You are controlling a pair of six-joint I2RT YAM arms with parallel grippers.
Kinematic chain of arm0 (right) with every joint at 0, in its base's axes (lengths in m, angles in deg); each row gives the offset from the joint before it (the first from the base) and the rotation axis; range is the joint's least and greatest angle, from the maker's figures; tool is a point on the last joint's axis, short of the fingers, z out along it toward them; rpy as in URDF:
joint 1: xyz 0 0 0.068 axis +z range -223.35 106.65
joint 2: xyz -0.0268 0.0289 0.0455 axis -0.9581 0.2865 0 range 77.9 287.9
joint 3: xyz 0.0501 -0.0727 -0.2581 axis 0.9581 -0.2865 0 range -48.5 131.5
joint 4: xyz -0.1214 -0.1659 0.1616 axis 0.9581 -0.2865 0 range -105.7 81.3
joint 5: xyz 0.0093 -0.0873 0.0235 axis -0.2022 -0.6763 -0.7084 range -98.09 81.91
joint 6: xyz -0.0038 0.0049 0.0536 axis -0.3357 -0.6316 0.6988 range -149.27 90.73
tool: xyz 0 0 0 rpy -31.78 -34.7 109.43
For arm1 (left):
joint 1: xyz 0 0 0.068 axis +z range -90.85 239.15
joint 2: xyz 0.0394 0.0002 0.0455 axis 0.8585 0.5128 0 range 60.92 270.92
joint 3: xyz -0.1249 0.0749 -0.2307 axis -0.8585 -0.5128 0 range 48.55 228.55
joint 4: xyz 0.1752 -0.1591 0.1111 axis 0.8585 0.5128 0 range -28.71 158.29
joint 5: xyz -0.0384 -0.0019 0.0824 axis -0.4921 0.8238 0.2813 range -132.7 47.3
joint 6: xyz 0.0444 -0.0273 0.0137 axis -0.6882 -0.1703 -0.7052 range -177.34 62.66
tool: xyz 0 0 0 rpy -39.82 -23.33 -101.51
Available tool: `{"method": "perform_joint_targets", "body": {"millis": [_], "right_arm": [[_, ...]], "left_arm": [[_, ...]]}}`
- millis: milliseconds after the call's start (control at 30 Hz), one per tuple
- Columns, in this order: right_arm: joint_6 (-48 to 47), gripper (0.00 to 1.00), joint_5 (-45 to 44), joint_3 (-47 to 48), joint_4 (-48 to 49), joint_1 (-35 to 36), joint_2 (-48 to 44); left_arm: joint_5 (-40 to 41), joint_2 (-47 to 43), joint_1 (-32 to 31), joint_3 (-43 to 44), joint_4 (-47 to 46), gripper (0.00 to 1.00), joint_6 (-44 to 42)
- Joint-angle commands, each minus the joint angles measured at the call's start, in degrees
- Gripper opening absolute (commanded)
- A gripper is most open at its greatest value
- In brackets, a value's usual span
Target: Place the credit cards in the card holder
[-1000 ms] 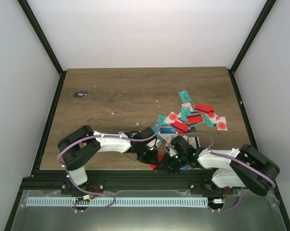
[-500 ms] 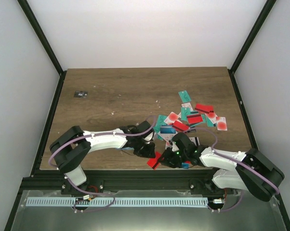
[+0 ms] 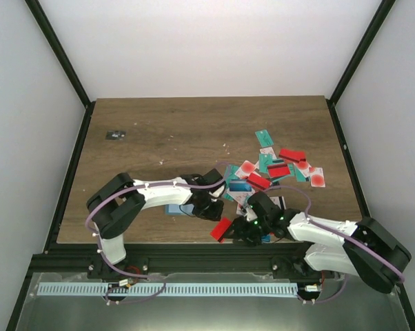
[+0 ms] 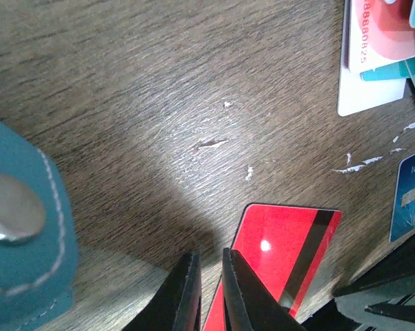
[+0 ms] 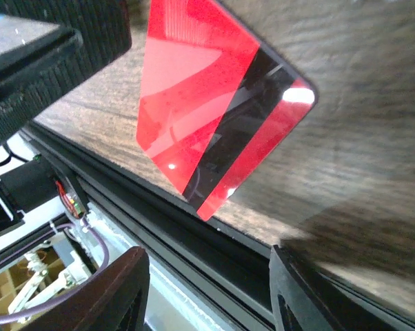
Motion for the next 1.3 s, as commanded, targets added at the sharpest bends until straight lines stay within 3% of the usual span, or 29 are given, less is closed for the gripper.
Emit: {"method": "perform_joint_targets", "body": {"millis": [0,233,667,1000,1200,1267], "right_arm": [[3.9,0.51,-0.4,-3.4,1.1,1.9,0.2],[7.5,0.57,-0.5,-5.3,4.4,3.9,1.3],[14.1,0.55,-7.8,-10.2,14.2,4.9,-2.1],[15.0,0.38,-10.4,-11.2,17.7,4.9,-0.6],[15.0,0.2,-11.8,-10.1,14.1,4.9,-4.3],[14.7,0.09,-12.3,-9.6,12.3,4.9,-6.0]], "left_arm": [[1.0,2.7,-0.3,-1.0,1.0,0.12,-1.0],[-0.8,1.6,-1.8,-4.3,-1.3,0.12,1.8],[-4.7,0.2,-5.3,-7.7,-6.4,0.12,8.5],[-8.3,-1.3,-6.9,-12.2,-11.4,0.11,11.8],[-8.9,-2.6,-7.1,-14.4,-13.0,0.11,12.8],[-9.0,-3.0,-7.0,-14.7,-13.2,0.11,12.9]]}}
